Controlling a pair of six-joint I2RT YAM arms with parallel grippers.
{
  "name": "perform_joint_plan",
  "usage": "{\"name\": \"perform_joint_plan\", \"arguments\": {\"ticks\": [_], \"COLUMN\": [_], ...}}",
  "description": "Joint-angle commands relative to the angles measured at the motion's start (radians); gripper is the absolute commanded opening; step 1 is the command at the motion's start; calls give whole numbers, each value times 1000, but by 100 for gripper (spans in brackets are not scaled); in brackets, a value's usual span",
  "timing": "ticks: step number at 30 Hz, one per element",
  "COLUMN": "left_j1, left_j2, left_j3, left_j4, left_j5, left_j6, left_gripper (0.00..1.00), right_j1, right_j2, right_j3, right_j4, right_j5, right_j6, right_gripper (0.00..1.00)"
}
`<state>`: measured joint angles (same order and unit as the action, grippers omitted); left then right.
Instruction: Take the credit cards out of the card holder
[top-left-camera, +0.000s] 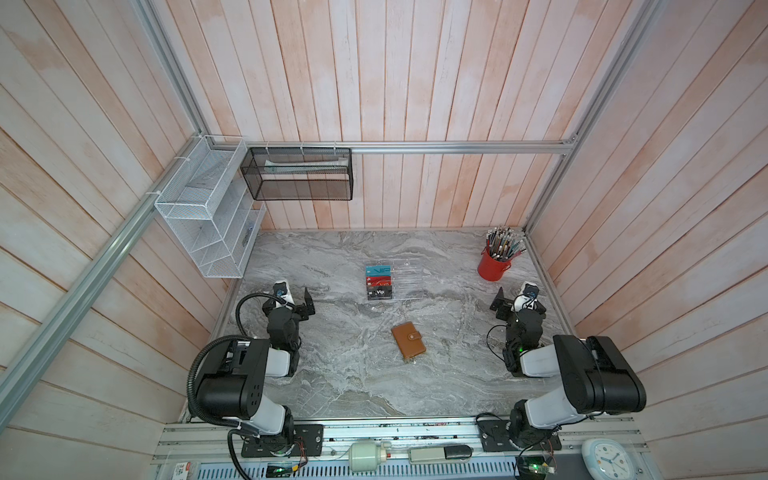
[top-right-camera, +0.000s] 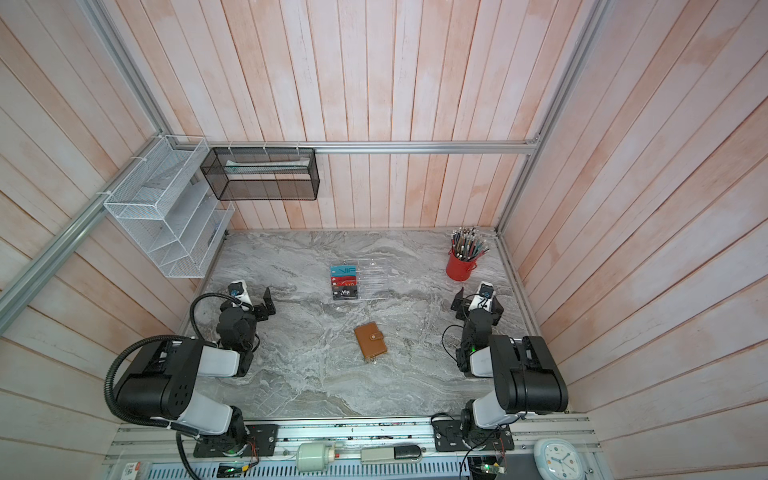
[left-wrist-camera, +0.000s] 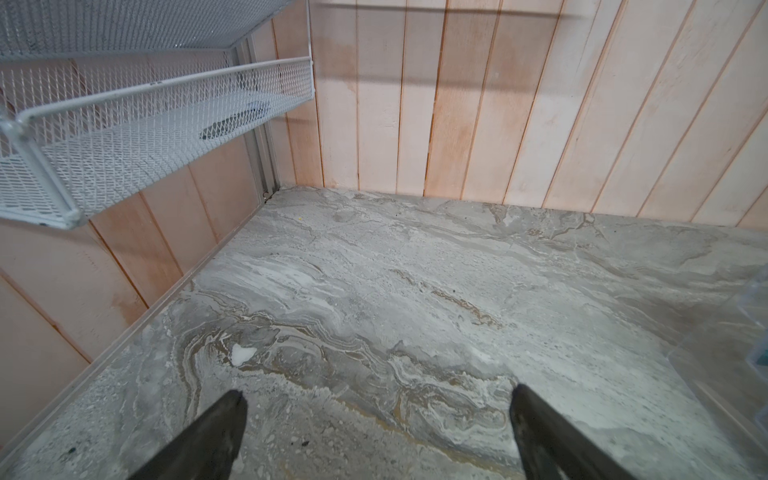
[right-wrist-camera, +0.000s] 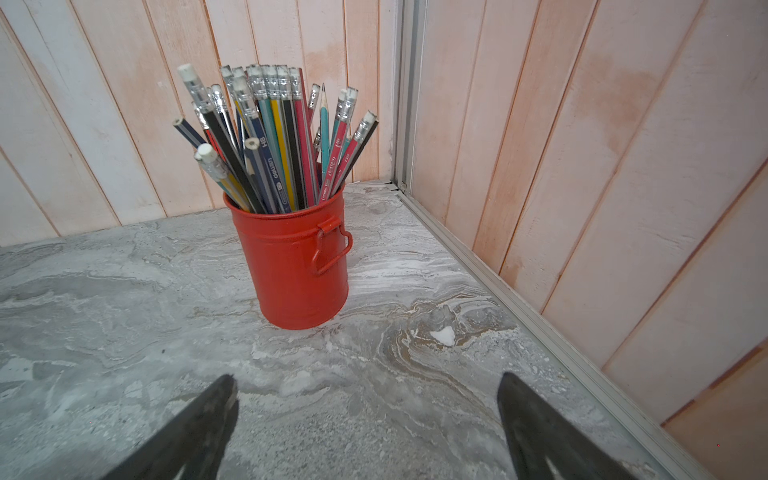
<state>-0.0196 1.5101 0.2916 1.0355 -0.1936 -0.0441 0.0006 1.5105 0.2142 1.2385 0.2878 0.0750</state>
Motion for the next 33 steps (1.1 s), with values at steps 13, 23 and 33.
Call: {"name": "perform_joint_plan", "arguments": {"ticks": [13,23,33], "left_j1": [-143,-350,-551], "left_j2": [-443,-487,-375], "left_j3": [300,315,267], "left_j4": [-888,-1044,-952], "left_j5": [-60,264,414], "left_j6": [-378,-622,-851], "left_gripper": [100,100,100], "right_j1": [203,353,509], "right_j2": [-283,-435,-311], "right_j3": [199,355,414], "right_j4": [-553,-1141,-1296], "right_j5": [162,-114,-513], "right_j6": [19,276,324], "right_gripper": [98,98,98]}}
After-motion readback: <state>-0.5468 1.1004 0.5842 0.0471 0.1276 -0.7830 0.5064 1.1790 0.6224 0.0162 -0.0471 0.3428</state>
